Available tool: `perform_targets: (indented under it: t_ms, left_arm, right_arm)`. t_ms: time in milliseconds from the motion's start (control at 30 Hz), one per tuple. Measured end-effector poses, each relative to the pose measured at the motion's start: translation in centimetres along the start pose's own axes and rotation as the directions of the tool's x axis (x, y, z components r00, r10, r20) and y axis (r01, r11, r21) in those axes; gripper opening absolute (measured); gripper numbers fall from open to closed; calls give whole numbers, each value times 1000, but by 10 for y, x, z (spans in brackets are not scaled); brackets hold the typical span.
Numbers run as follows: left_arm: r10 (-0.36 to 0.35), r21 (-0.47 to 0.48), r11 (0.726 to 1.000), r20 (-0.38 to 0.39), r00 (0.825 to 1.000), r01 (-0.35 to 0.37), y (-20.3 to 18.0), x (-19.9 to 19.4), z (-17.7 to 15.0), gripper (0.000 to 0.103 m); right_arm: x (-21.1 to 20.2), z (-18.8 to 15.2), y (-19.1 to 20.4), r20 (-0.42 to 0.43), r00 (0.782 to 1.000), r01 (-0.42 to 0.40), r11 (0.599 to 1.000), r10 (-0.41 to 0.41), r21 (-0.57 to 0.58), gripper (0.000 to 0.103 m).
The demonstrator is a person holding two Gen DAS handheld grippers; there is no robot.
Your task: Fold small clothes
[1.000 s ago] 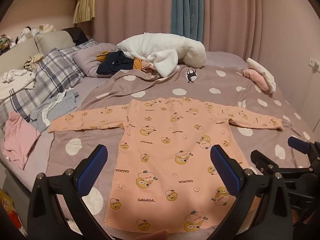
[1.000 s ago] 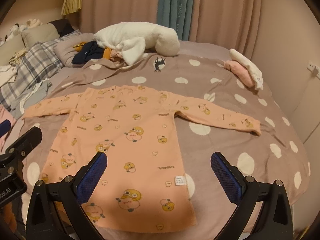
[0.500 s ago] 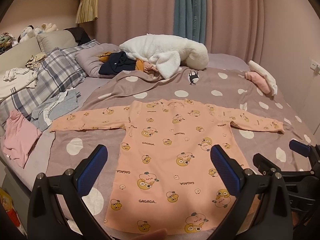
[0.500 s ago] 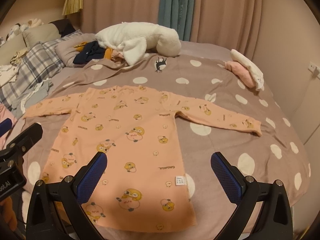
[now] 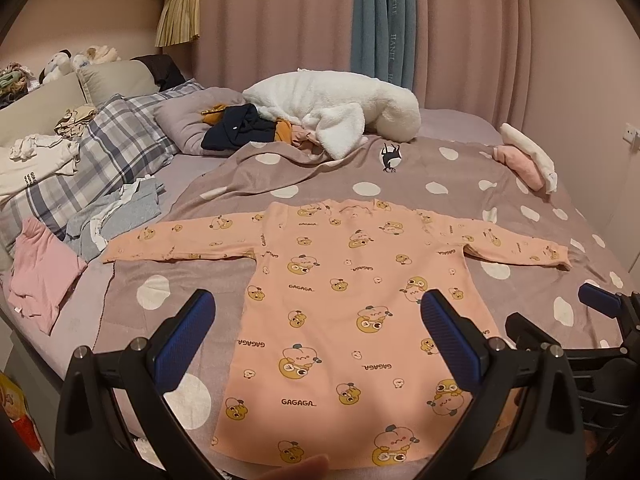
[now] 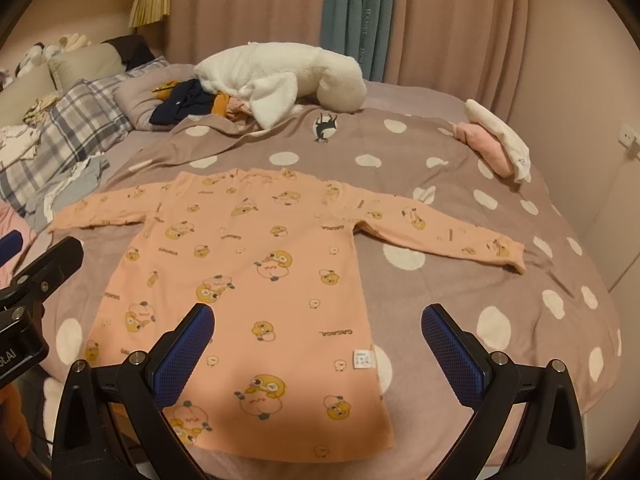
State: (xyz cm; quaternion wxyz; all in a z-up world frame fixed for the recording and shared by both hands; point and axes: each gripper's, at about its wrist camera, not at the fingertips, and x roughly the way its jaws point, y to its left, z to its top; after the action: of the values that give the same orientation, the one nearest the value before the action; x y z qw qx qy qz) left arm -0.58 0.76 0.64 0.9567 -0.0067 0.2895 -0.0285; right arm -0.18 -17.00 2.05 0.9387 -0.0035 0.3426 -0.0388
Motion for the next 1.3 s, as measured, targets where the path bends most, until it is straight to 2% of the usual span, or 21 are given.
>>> perform_targets:
  t_ms: [633,900,1300]
  left_arm:
    - [-7,25,1000,-3,1000,7,-4,-1,-3,103]
    - [-14,20,1000,-27,1000,14,-5,2,-2,103]
    - [-7,39,999,-14,1000,7,-8,1,0,103]
  right_arm:
    - [5,1,-5,-26,1000,-3,1000,3,-2,103]
    - [4,2,-2,-35,999,-11,1000,10,-27,103]
    - [4,3,2,-28,1000,-4,999,2,-45,103]
